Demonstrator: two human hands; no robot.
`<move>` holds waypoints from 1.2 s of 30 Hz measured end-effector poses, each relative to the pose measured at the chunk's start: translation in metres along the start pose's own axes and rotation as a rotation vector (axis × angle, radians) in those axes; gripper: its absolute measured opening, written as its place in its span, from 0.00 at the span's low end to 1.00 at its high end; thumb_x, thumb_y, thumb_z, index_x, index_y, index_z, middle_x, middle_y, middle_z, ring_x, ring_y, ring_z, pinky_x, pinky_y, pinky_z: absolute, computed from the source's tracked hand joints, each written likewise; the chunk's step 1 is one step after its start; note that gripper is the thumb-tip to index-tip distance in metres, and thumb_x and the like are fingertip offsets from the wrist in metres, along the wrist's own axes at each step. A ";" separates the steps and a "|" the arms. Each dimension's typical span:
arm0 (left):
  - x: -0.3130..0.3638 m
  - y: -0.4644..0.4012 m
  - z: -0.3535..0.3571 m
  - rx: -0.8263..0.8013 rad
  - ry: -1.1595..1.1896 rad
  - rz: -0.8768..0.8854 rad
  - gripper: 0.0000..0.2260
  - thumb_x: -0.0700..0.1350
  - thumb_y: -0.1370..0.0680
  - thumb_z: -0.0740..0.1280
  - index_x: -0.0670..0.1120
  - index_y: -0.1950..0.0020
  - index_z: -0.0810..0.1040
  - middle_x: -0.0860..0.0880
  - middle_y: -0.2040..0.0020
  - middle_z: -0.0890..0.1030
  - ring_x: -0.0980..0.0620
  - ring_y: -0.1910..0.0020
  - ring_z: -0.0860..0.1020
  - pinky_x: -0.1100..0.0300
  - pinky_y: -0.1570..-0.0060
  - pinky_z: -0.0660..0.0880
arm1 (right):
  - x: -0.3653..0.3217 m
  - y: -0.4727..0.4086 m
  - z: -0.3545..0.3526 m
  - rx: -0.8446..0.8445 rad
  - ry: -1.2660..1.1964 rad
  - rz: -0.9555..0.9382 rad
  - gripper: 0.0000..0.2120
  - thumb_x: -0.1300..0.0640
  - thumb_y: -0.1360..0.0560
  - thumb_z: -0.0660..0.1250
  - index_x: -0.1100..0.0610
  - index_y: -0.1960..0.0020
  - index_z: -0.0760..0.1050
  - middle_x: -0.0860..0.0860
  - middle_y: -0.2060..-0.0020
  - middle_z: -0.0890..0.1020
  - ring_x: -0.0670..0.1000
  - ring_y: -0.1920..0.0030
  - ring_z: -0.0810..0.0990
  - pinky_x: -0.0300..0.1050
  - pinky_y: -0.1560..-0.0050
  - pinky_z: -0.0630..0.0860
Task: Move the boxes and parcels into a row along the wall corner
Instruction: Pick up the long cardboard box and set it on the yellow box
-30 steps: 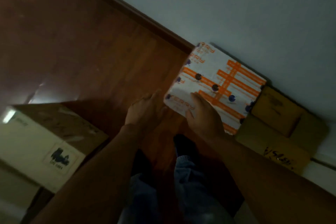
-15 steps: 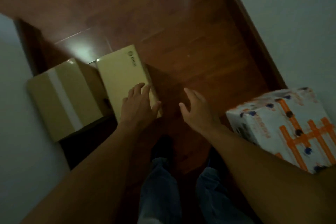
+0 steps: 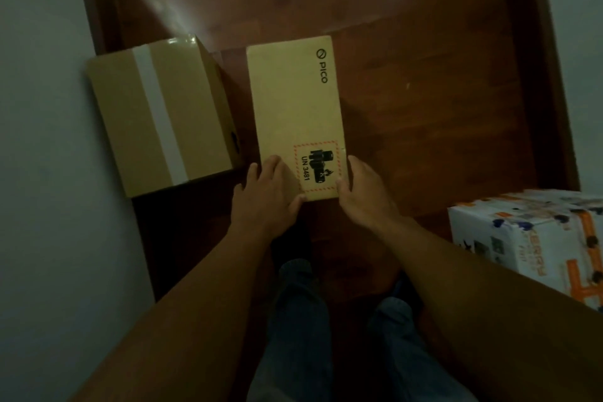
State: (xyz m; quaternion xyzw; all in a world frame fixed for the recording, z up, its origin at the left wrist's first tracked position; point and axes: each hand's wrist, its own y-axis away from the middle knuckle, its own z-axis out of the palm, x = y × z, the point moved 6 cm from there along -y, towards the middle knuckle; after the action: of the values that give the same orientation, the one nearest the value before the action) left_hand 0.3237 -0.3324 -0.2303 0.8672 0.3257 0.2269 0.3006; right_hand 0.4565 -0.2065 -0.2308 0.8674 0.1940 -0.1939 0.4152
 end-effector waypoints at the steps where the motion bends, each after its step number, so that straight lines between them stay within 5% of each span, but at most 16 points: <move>1: -0.004 -0.002 -0.002 -0.004 0.011 0.000 0.37 0.64 0.21 0.62 0.47 0.19 0.54 0.50 0.18 0.53 0.39 0.20 0.55 0.33 0.31 0.68 | -0.001 -0.001 0.005 -0.006 -0.019 0.002 0.15 0.54 0.17 0.59 0.55 0.32 0.69 0.52 0.36 0.77 0.52 0.36 0.77 0.47 0.44 0.79; 7: -0.015 -0.017 -0.020 0.116 0.145 -0.041 0.31 0.61 0.20 0.63 0.40 0.27 0.65 0.45 0.27 0.64 0.41 0.32 0.71 0.40 0.43 0.79 | -0.011 -0.007 0.014 0.023 -0.138 0.025 0.16 0.58 0.15 0.54 0.54 0.29 0.71 0.50 0.38 0.79 0.46 0.44 0.77 0.32 0.57 0.73; 11: -0.023 -0.030 -0.031 0.165 0.230 -0.099 0.33 0.65 0.23 0.65 0.41 0.30 0.64 0.41 0.33 0.65 0.41 0.38 0.73 0.46 0.48 0.80 | -0.012 -0.012 0.016 0.003 -0.299 0.047 0.19 0.63 0.16 0.55 0.51 0.29 0.74 0.46 0.39 0.78 0.47 0.40 0.80 0.35 0.54 0.78; 14: -0.024 -0.033 -0.025 0.089 0.218 -0.223 0.50 0.76 0.32 0.63 0.42 0.24 0.55 0.39 0.30 0.61 0.37 0.32 0.67 0.40 0.40 0.76 | -0.011 -0.022 0.021 -0.095 -0.586 0.139 0.19 0.65 0.17 0.54 0.50 0.37 0.80 0.49 0.37 0.79 0.50 0.37 0.79 0.43 0.45 0.79; 16: -0.023 -0.032 -0.019 -0.006 0.243 -0.323 0.60 0.79 0.34 0.62 0.42 0.19 0.42 0.36 0.21 0.48 0.31 0.22 0.52 0.35 0.26 0.60 | -0.016 -0.028 0.026 -0.185 -0.677 0.162 0.20 0.66 0.17 0.55 0.48 0.42 0.82 0.51 0.34 0.78 0.51 0.37 0.79 0.40 0.50 0.78; 18: -0.024 -0.031 -0.019 -0.022 0.317 -0.387 0.63 0.78 0.35 0.64 0.42 0.19 0.34 0.37 0.19 0.39 0.32 0.20 0.41 0.36 0.24 0.50 | -0.021 -0.036 0.030 -0.224 -0.668 0.127 0.18 0.65 0.17 0.57 0.48 0.44 0.82 0.52 0.35 0.79 0.48 0.40 0.80 0.35 0.56 0.77; 21: -0.021 -0.031 -0.015 0.032 0.381 -0.397 0.64 0.78 0.36 0.66 0.44 0.19 0.33 0.39 0.19 0.38 0.33 0.20 0.38 0.35 0.24 0.48 | -0.011 -0.050 0.035 -0.223 -0.610 0.157 0.12 0.60 0.17 0.61 0.52 0.38 0.79 0.52 0.37 0.79 0.50 0.40 0.79 0.35 0.57 0.77; 25: -0.019 -0.040 -0.005 -0.015 0.452 -0.435 0.66 0.77 0.36 0.67 0.45 0.22 0.26 0.43 0.21 0.26 0.34 0.23 0.29 0.25 0.30 0.47 | 0.012 -0.068 0.044 -0.288 -0.483 0.238 0.17 0.52 0.18 0.63 0.54 0.30 0.73 0.50 0.36 0.78 0.48 0.43 0.78 0.37 0.55 0.74; 28: -0.021 -0.049 -0.002 -0.030 0.421 -0.435 0.66 0.78 0.36 0.64 0.44 0.23 0.23 0.45 0.24 0.22 0.33 0.24 0.27 0.20 0.34 0.49 | 0.035 -0.082 0.057 -0.376 -0.472 0.348 0.27 0.42 0.19 0.63 0.52 0.24 0.66 0.51 0.31 0.74 0.50 0.38 0.75 0.49 0.39 0.76; 31: -0.028 -0.051 -0.003 -0.017 0.412 -0.422 0.65 0.78 0.35 0.63 0.44 0.23 0.24 0.45 0.23 0.23 0.33 0.23 0.29 0.22 0.33 0.49 | 0.060 -0.098 0.071 -0.385 -0.482 0.441 0.38 0.34 0.23 0.61 0.52 0.20 0.58 0.52 0.25 0.69 0.55 0.29 0.71 0.57 0.31 0.71; 36: -0.051 -0.059 -0.008 0.075 0.418 -0.371 0.62 0.78 0.34 0.63 0.47 0.21 0.28 0.46 0.19 0.30 0.34 0.20 0.37 0.27 0.28 0.51 | 0.081 -0.113 0.102 -0.398 -0.665 0.502 0.44 0.28 0.27 0.61 0.50 0.19 0.55 0.50 0.24 0.67 0.54 0.27 0.68 0.55 0.35 0.67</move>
State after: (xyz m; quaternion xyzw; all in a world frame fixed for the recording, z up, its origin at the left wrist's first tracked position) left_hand 0.2592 -0.3295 -0.2743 0.7377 0.5419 0.3299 0.2308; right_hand 0.4508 -0.2080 -0.4036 0.6815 -0.1324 -0.3140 0.6476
